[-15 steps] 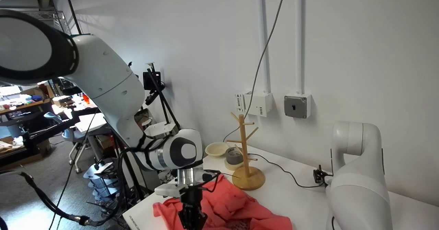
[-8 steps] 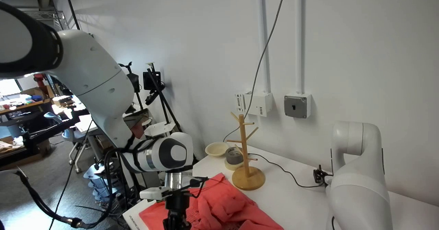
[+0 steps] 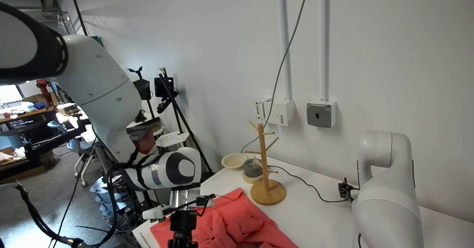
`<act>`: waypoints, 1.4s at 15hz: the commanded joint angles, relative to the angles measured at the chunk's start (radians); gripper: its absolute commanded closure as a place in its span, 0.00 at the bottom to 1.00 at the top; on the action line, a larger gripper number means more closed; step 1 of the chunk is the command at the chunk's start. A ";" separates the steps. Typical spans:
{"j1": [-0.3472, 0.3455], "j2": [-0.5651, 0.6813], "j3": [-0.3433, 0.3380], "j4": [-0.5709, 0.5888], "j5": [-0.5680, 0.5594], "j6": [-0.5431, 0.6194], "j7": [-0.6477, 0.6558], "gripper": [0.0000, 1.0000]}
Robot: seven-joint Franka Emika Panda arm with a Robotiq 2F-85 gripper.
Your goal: Unfold the orange piece of clothing
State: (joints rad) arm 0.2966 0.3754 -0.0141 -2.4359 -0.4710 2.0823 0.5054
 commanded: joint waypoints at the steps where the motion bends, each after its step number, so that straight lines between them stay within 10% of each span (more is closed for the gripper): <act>1: 0.008 -0.071 0.007 -0.045 -0.069 -0.008 0.081 0.27; 5: -0.012 -0.206 0.043 -0.094 -0.029 0.051 0.099 0.01; 21: -0.149 -0.918 0.156 -0.361 0.184 0.374 0.088 0.00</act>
State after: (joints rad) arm 0.1852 -0.4165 0.1185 -2.7168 -0.3636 2.3581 0.6123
